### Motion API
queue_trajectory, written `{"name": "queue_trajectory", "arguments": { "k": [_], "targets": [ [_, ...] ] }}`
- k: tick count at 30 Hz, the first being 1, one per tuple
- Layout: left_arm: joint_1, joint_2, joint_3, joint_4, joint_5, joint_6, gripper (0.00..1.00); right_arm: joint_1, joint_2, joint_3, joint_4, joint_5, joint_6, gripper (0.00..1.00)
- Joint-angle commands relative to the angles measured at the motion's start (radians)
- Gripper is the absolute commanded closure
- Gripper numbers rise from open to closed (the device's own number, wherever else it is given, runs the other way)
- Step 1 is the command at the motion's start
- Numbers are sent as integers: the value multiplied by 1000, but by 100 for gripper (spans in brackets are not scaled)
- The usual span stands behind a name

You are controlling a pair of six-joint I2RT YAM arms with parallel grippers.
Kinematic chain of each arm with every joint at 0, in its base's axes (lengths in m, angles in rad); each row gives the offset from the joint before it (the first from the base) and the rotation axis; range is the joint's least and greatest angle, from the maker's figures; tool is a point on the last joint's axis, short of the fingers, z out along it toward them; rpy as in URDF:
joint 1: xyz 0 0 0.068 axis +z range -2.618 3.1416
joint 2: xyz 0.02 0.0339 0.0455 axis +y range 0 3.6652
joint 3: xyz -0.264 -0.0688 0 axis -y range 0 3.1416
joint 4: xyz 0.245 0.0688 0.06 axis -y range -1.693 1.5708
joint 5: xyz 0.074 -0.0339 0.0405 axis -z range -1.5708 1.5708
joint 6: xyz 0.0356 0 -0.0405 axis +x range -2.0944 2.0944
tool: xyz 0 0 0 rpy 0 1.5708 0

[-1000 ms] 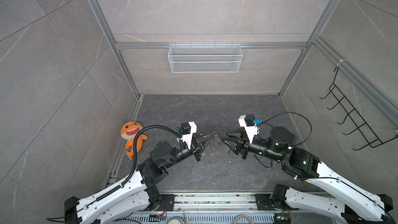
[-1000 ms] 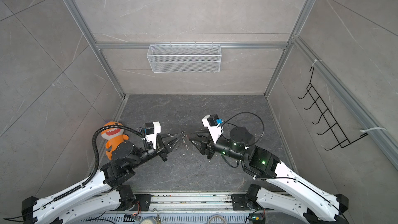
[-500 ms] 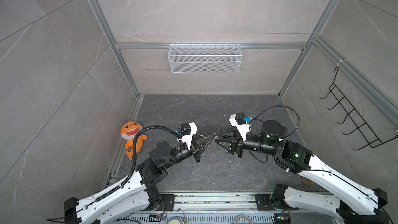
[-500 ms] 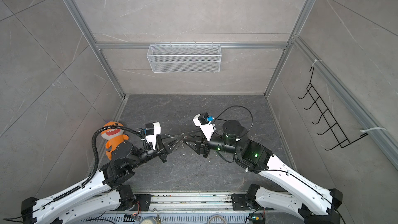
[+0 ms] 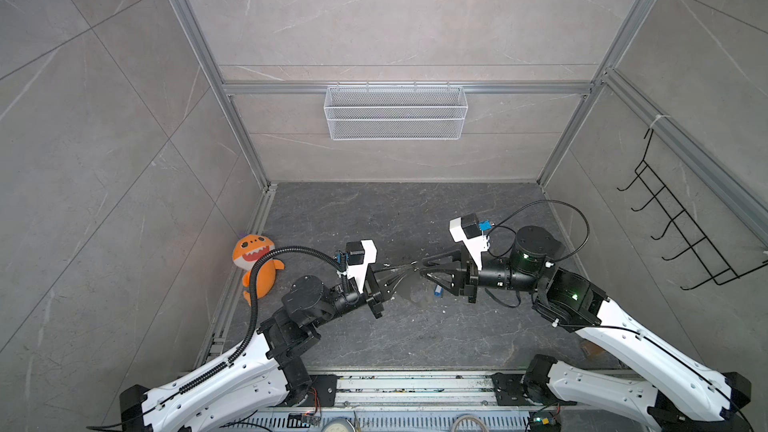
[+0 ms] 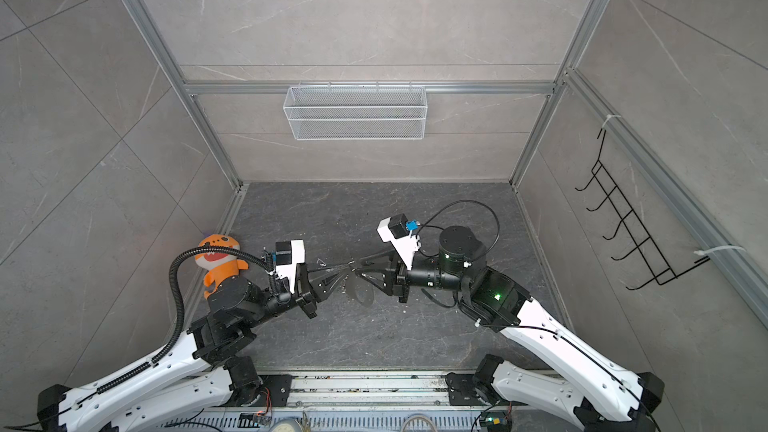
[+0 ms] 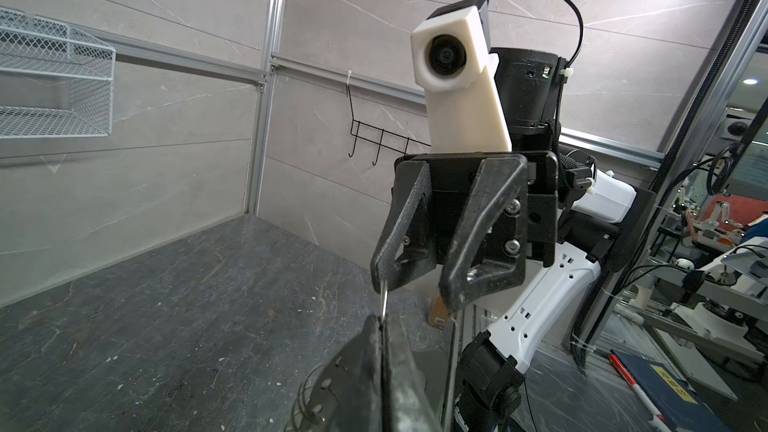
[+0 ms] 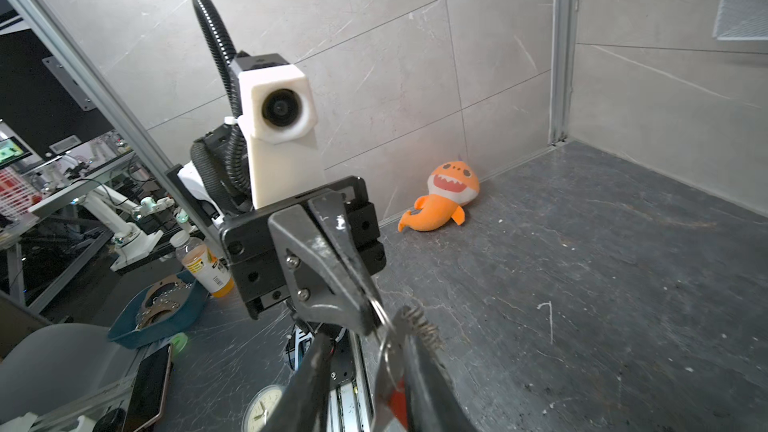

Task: Remove the keys from the keyring

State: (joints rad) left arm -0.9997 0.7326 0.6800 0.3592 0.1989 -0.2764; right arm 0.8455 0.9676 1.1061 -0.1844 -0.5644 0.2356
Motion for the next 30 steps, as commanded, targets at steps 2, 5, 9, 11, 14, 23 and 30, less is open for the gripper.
{"name": "queue_trajectory", "arguments": {
  "k": [2,5,9,11,14,23,30],
  "targets": [
    [-2,-5,9,61,29,-7,100,-5,2,-1,27,-57,10,76],
    [-2,-1,10,61,36,-9,100,-5,3,0,24,-52,10,79],
    [-1,5,15,64,55,-10,100,-5,14,8,-5,-9,10,74],
    [-2,2,12,63,59,-11,100,-9,13,10,-19,37,11,65],
    [-2,0,10,63,66,-15,100,-21,13,8,-20,34,17,59],
    [-2,2,6,61,81,-20,100,-25,39,18,-13,-48,27,77],
    [-2,-2,4,57,68,-17,100,-25,30,18,-20,-47,27,87]
  ]
}}
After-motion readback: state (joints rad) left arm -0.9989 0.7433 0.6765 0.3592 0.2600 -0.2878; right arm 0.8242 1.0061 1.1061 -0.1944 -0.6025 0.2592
